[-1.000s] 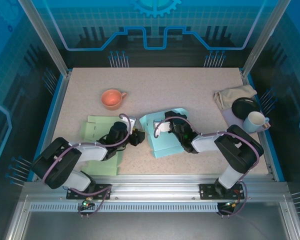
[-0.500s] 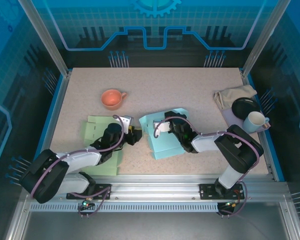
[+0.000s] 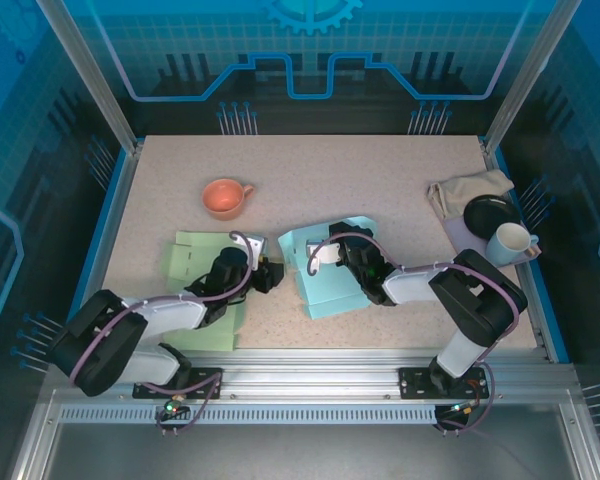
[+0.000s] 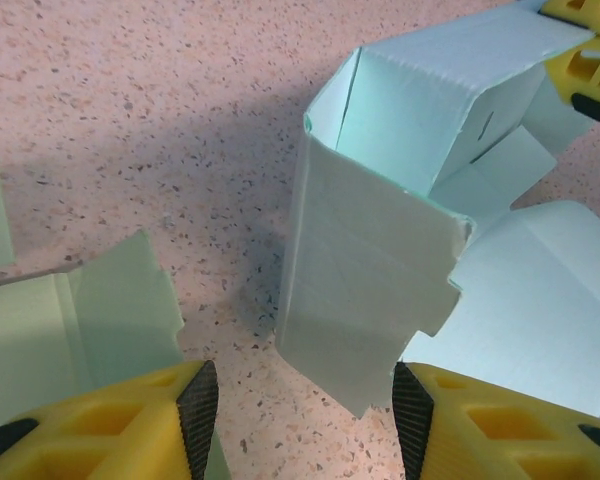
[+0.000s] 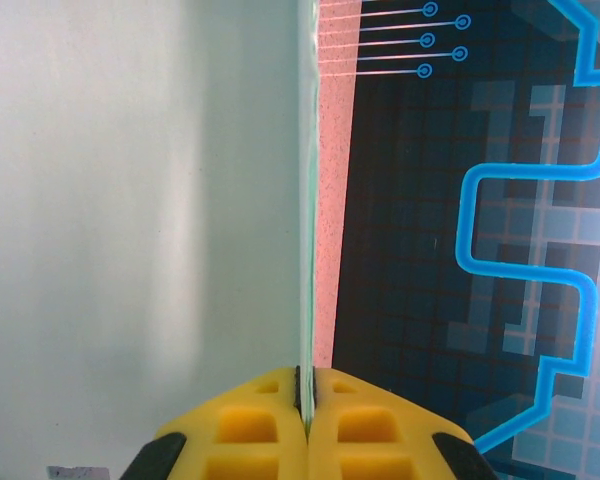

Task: Fold the paper box

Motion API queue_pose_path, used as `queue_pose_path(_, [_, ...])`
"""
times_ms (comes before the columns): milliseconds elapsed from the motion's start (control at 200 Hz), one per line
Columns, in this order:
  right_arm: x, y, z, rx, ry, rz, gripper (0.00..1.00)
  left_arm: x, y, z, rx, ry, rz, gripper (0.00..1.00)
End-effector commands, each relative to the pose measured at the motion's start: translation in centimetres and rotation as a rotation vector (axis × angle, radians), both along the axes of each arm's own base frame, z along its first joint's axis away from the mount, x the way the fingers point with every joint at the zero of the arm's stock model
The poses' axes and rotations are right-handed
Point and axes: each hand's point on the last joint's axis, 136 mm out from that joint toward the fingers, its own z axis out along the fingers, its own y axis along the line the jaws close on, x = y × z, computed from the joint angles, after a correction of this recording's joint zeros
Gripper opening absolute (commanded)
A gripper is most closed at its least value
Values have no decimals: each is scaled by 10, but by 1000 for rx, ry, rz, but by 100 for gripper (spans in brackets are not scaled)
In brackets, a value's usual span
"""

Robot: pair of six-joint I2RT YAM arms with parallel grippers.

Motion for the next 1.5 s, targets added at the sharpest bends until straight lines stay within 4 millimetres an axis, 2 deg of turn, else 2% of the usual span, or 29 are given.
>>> queue_pose_path(0, [-3, 0, -10, -10, 51, 7, 0, 12, -17, 17, -64, -23, -32, 53])
queue_pose_path(295, [-3, -1, -10, -12, 54, 7, 0, 20, -33, 14, -87, -5, -62, 53])
queue_pose_path(805, [-4, -1, -11, -12, 60, 8, 0, 31, -39, 6, -72, 5, -49, 53])
queue_pose_path(1245, [-5, 1, -14, -9, 70, 15, 0, 36, -66, 1, -39, -29, -80, 52])
queue_pose_path(1496, [-10, 2, -17, -8, 87, 41, 0, 52, -53, -10, 32, -59, 13, 50])
